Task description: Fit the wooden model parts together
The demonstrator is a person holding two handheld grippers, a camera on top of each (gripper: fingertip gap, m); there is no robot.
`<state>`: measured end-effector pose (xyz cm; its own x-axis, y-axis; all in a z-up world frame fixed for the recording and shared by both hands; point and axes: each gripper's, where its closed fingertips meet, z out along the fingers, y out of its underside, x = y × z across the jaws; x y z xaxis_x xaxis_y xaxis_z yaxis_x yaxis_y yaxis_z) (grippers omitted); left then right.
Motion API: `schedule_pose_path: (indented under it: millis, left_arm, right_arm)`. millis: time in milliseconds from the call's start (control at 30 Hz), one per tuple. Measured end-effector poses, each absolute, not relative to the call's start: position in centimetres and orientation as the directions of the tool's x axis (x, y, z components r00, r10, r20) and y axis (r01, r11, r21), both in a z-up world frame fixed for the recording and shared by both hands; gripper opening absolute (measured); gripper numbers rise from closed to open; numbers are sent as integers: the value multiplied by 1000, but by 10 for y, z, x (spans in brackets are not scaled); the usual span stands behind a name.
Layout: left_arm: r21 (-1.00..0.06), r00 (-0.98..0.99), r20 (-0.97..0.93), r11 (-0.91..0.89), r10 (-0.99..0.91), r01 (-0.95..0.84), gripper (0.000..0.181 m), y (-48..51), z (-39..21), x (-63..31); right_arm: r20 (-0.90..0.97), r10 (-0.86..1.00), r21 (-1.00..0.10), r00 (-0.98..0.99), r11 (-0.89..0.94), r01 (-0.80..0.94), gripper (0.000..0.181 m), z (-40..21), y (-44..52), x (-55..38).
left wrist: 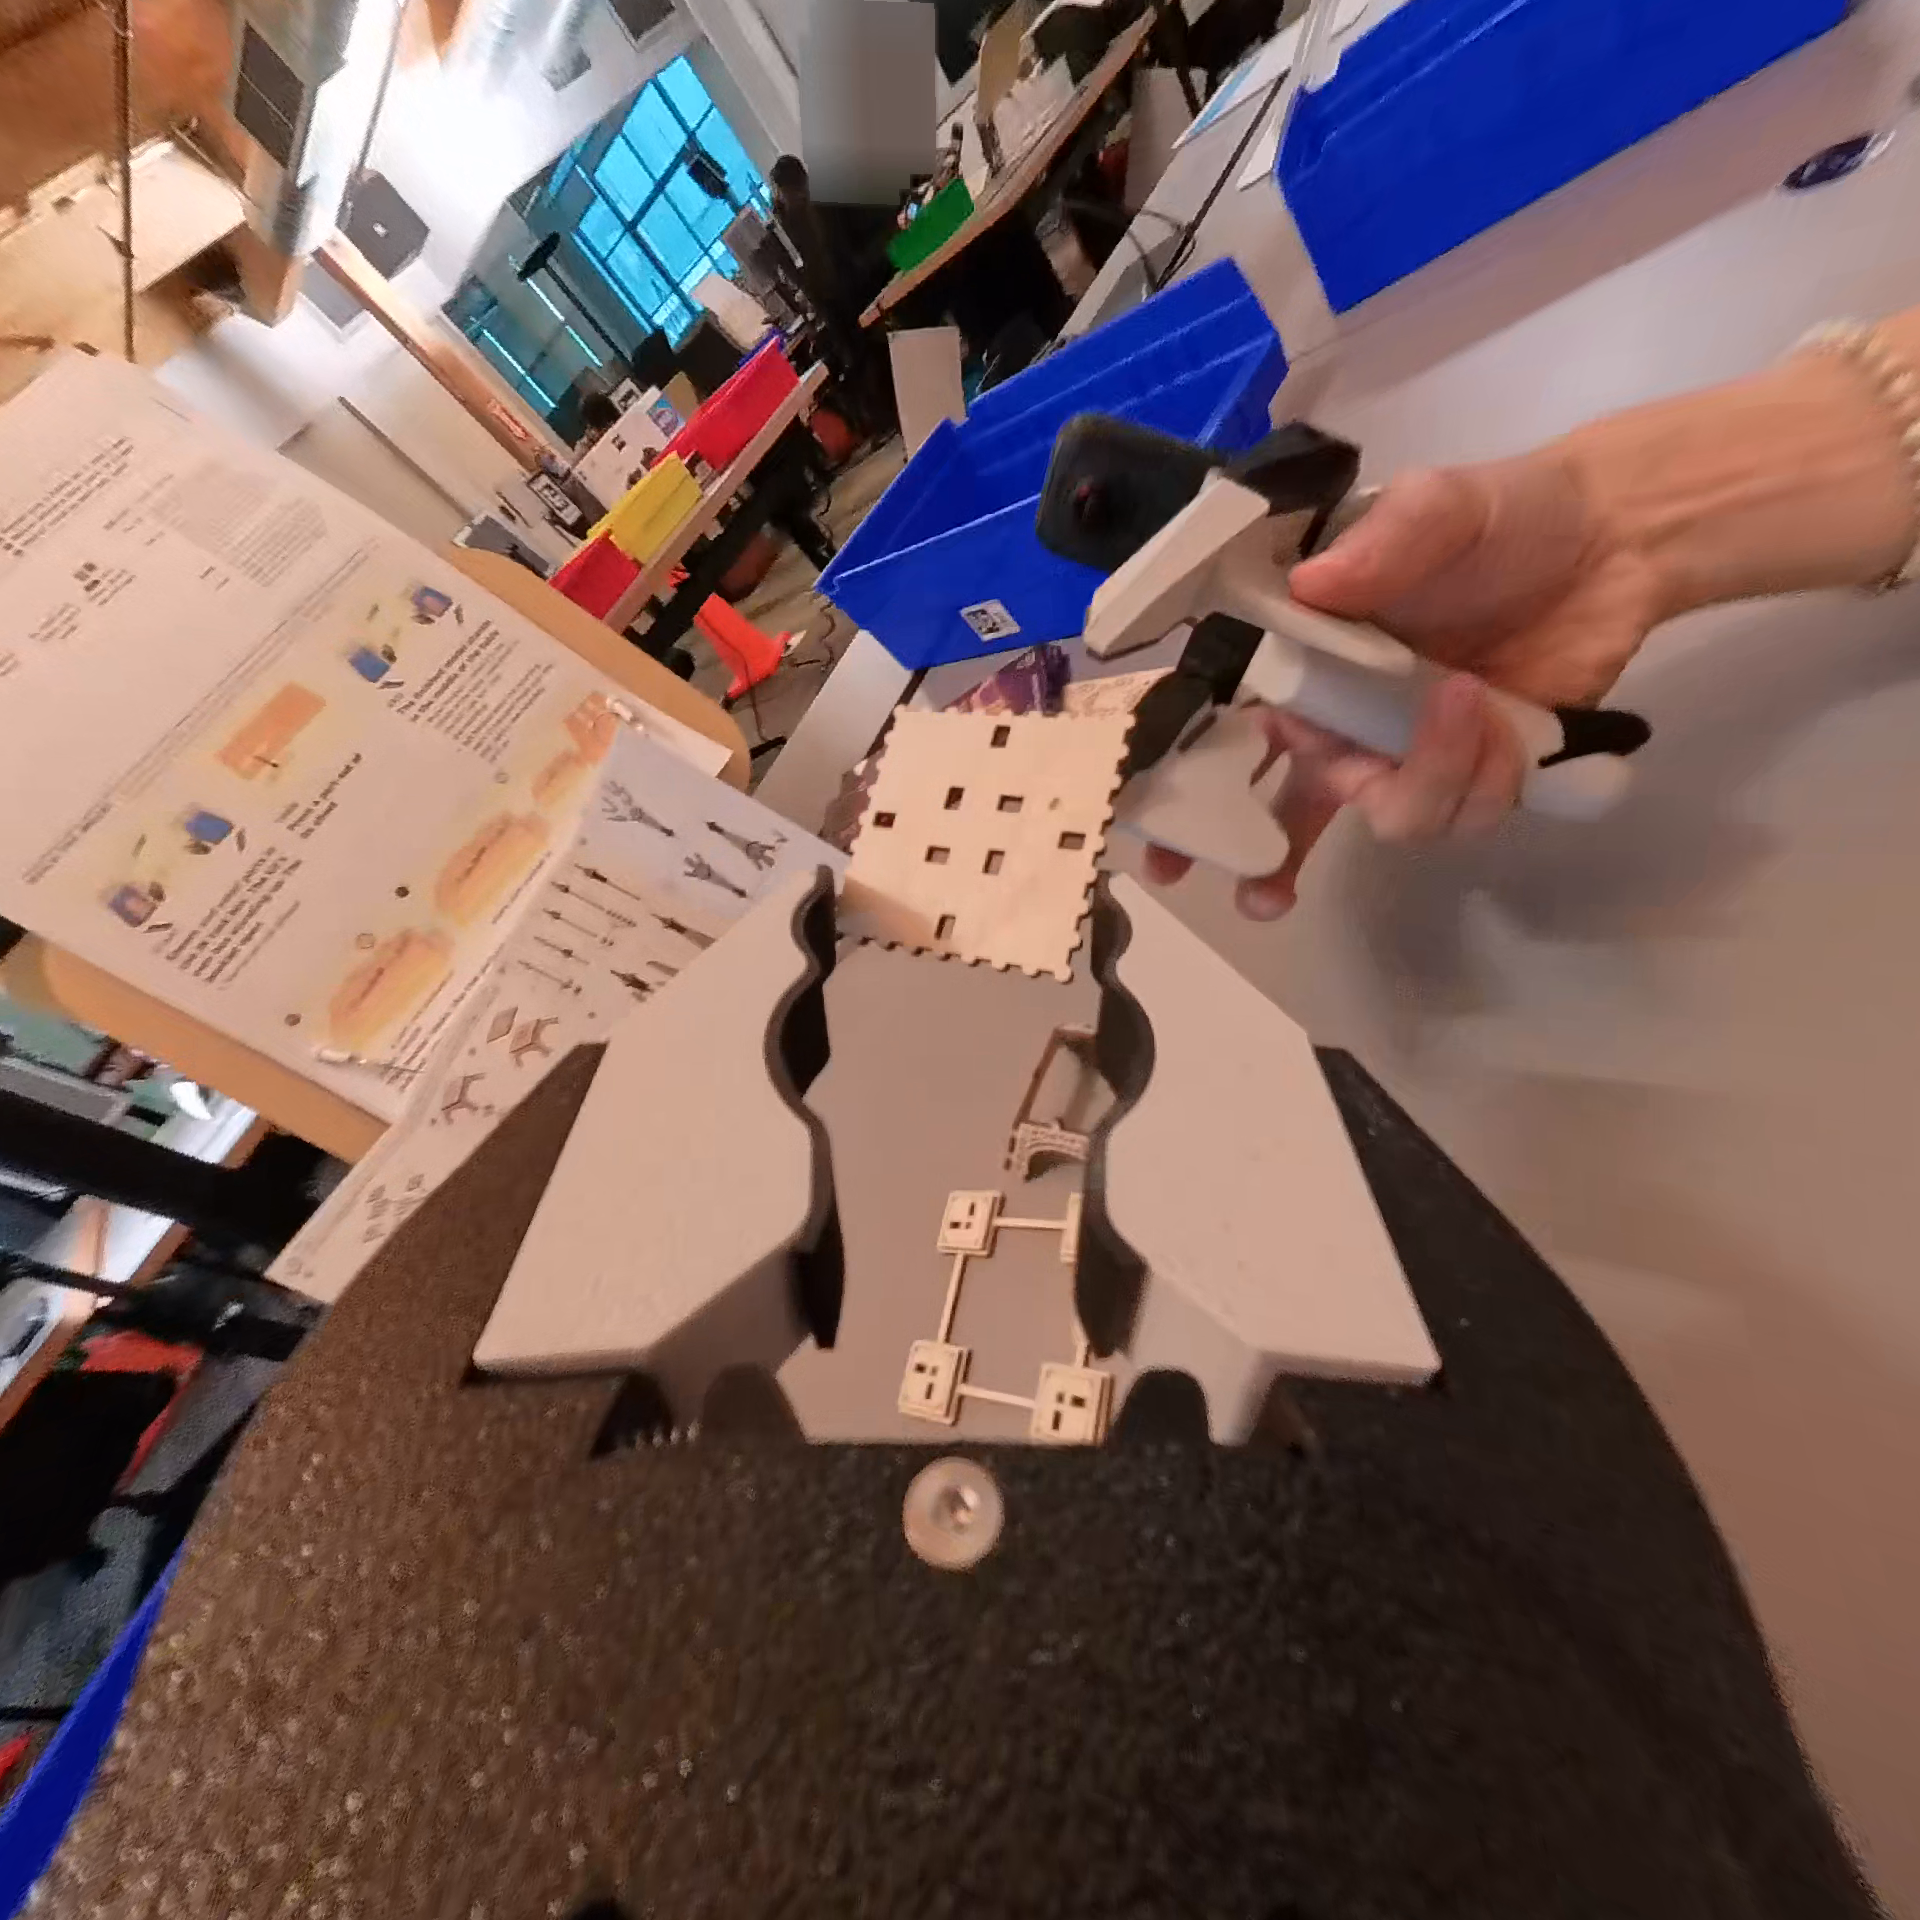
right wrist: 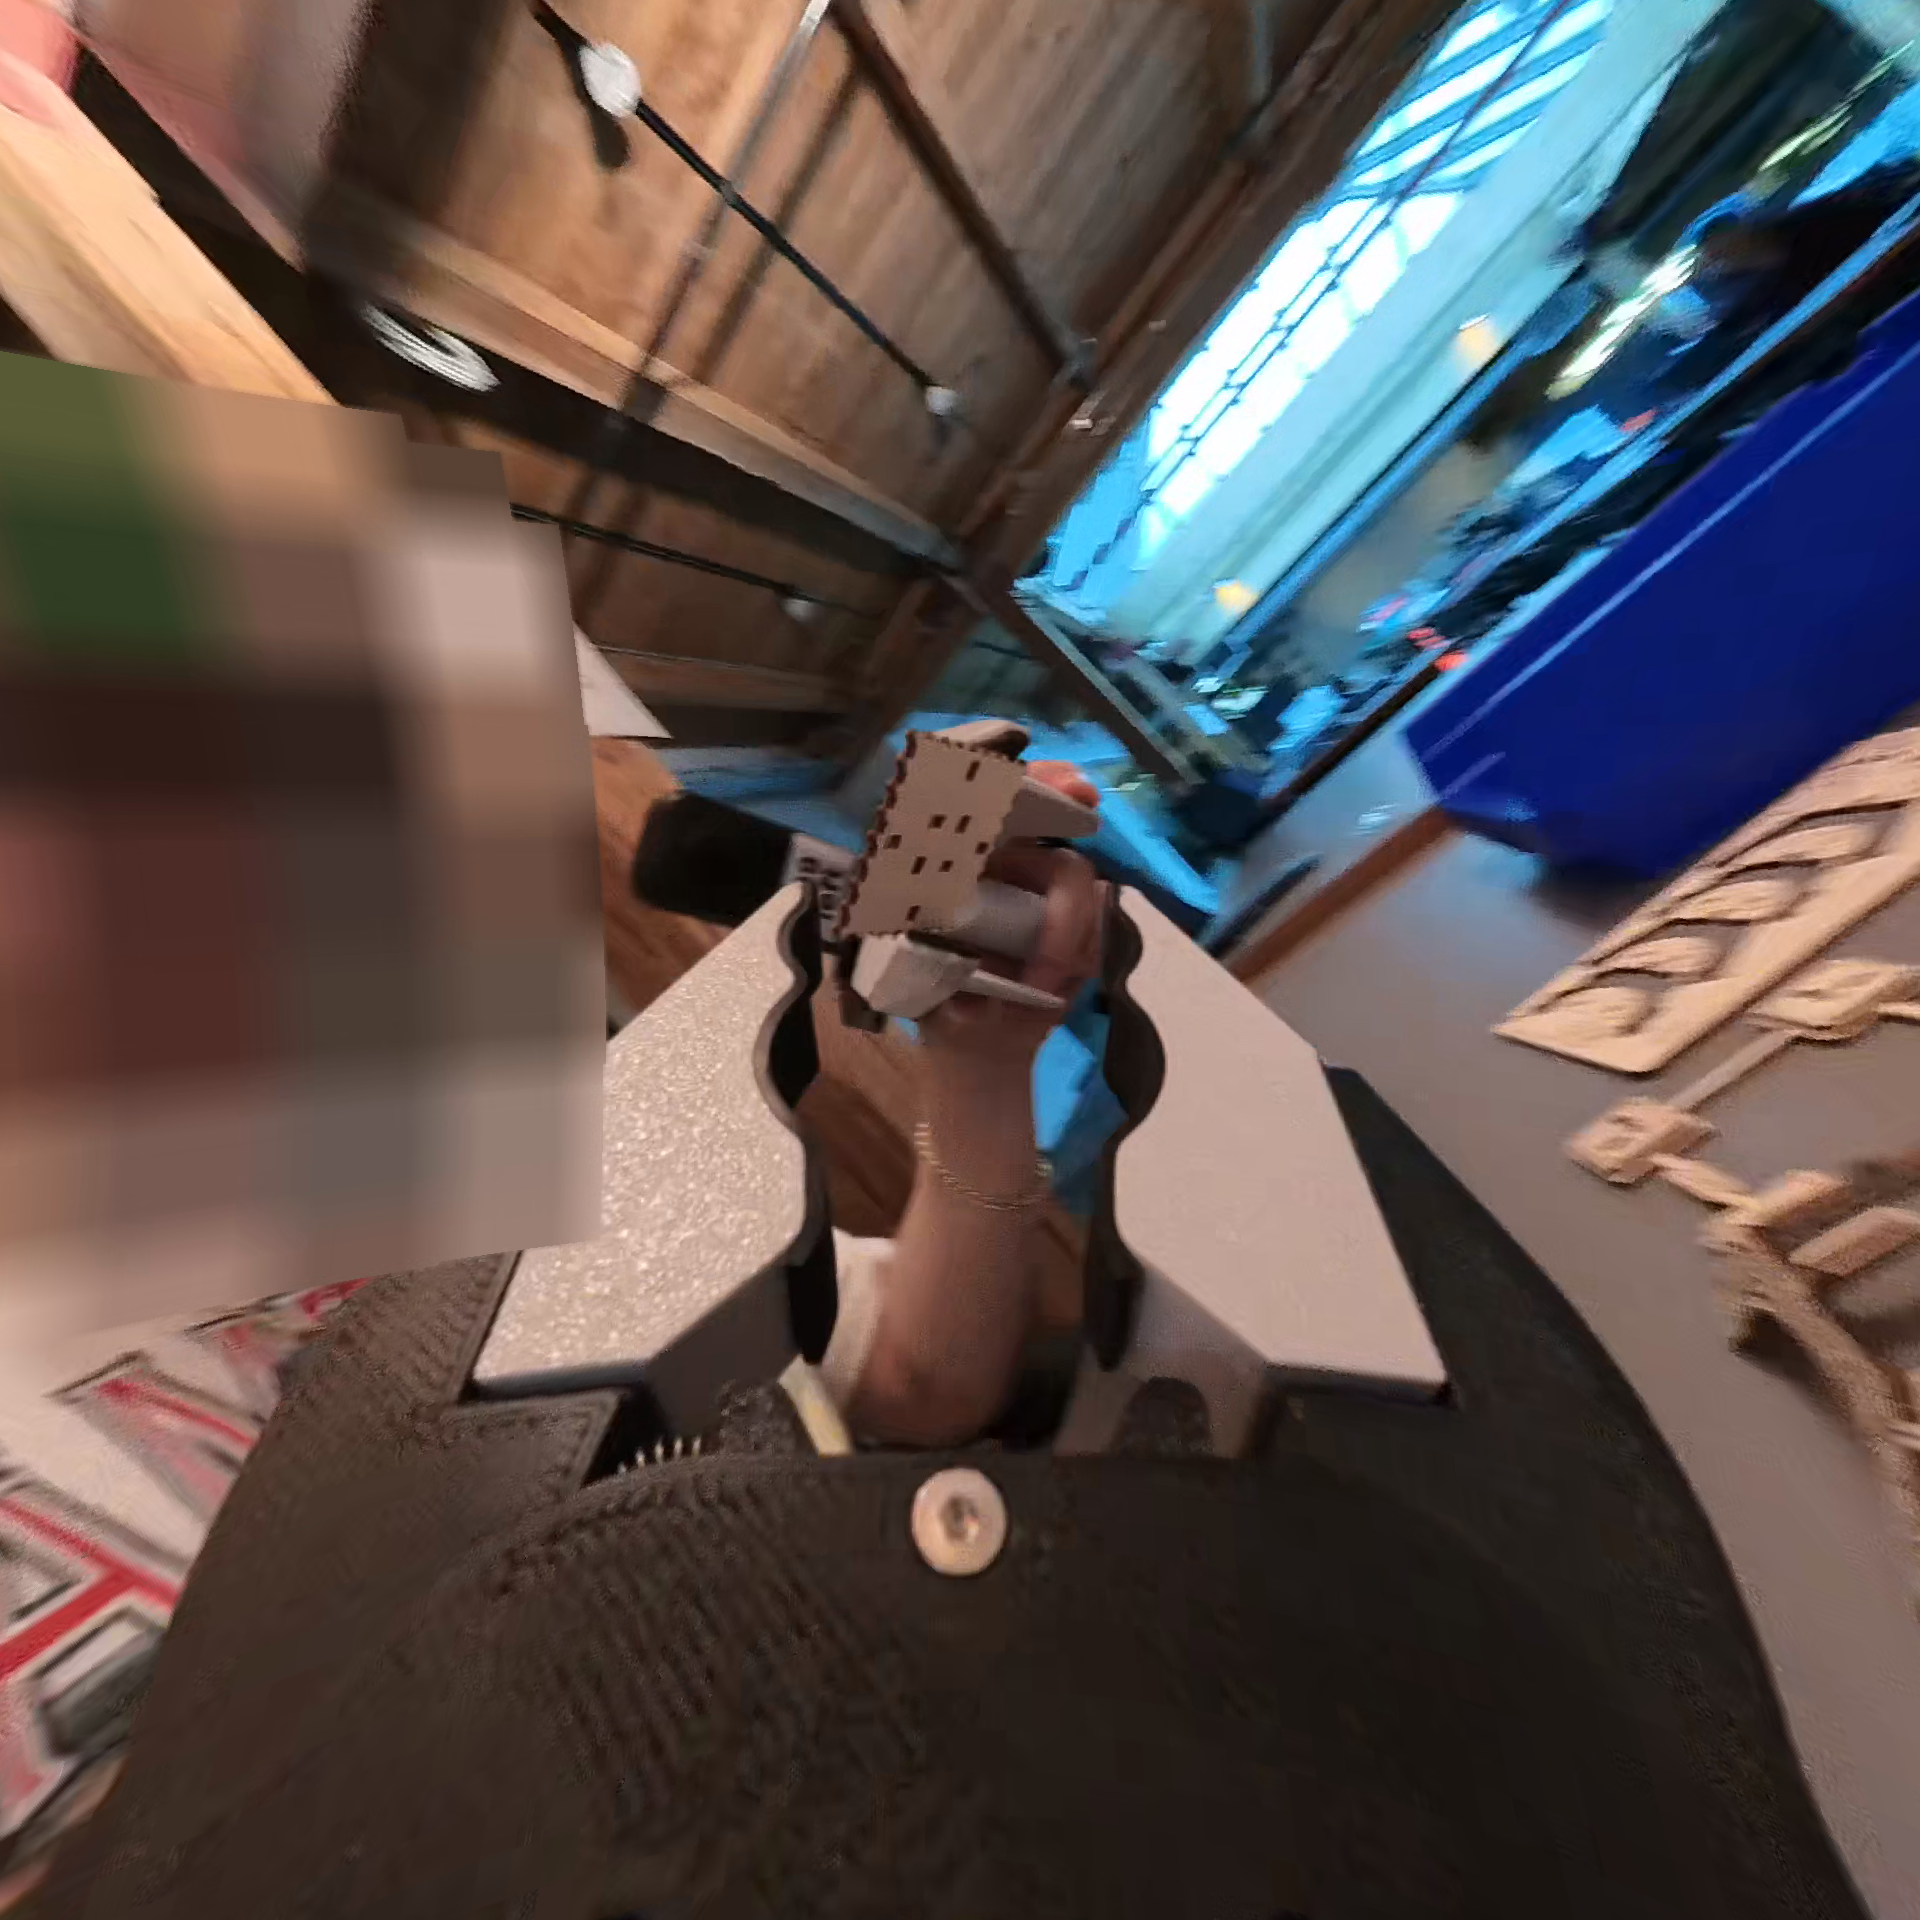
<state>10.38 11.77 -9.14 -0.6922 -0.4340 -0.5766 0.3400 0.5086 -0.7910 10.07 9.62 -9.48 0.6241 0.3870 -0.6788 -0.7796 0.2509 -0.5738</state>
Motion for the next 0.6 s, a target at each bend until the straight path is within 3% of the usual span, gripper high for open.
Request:
schedule_pose_path:
  millis: [133,300,333,400,600]
  left_arm:
    - [-745,-650,-620,591,-440,310,46,125,-109,123]
    - [-665,-614,-696,658,-373,353,46,116,-123,130]
    - [-658,-614,-700,663,-364,357,46,113,-125,131]
    - [-648,-607,-707,676,-363,350,45,113,-129,135]
    - [-714,-728,-619,597,-294,366,56,106,-132,124]
  right_arm:
    - [-693,279,-622,665,237,-747,35,-99,99,106]
    - [-700,190,-664,688,184,-725,33,-111,111,110]
    - [-688,199,-674,698,181,-716,15,-110,111,109]
    - [-688,175,-681,704,180,-710,8,-112,111,114]
    - [-741,146,-645,655,115,-755,1,-130,105,121]
